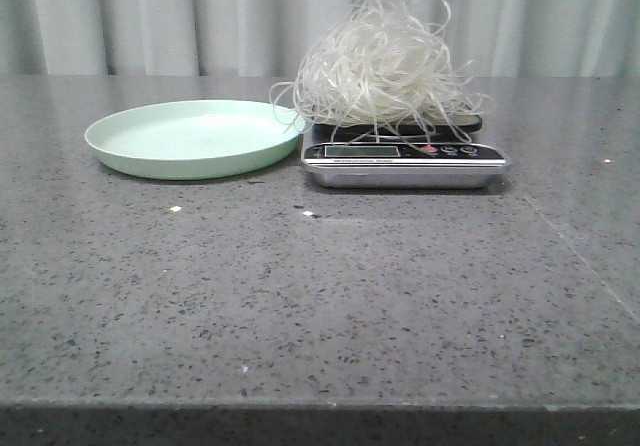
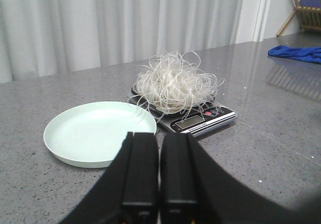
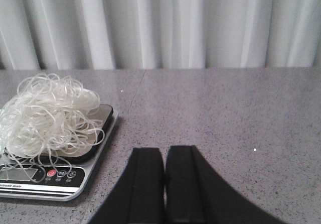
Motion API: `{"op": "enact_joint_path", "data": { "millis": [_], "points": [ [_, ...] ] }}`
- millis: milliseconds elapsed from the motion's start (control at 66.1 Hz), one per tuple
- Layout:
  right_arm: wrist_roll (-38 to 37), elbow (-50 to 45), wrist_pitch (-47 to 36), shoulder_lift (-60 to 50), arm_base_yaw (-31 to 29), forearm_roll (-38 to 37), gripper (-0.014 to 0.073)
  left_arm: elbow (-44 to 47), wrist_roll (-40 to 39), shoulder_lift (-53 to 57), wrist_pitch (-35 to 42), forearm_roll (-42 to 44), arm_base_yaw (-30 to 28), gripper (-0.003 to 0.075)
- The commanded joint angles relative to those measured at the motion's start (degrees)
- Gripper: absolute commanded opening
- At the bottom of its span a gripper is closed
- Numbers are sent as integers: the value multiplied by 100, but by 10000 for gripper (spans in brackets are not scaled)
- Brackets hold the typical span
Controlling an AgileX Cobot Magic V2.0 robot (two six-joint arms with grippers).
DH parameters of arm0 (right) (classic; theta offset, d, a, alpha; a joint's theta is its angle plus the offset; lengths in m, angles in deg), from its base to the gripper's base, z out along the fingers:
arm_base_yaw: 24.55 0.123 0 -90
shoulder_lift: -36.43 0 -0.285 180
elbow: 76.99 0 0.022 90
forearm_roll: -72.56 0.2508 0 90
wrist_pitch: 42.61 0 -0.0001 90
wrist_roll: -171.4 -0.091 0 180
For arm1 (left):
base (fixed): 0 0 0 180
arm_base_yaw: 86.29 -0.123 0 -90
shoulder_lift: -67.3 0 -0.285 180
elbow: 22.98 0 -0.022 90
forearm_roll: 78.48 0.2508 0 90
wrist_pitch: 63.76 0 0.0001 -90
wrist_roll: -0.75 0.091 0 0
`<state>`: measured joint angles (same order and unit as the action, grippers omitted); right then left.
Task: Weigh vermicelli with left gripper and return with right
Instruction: 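Open the left gripper and withdraw it from the scale, then lower the right gripper onto the vermicelli on the scale and grasp it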
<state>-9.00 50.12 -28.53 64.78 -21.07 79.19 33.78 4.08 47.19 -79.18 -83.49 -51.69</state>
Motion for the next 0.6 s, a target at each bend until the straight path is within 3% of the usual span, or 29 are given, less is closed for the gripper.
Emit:
{"op": "enact_joint_path", "data": {
  "millis": [0,106,197,590],
  "points": [
    [41,737,-33,551,-22,32,308,-163,-31,-68,486,-49,9,127],
    [41,1477,328,1220,146,32,500,-163,-31,-68,486,-49,9,127],
    [41,2216,746,1910,520,32,616,-163,-31,-68,486,-49,9,127],
    [41,4836,1671,4849,2321,32,609,-163,-31,-68,486,-49,9,127]
  ]
}}
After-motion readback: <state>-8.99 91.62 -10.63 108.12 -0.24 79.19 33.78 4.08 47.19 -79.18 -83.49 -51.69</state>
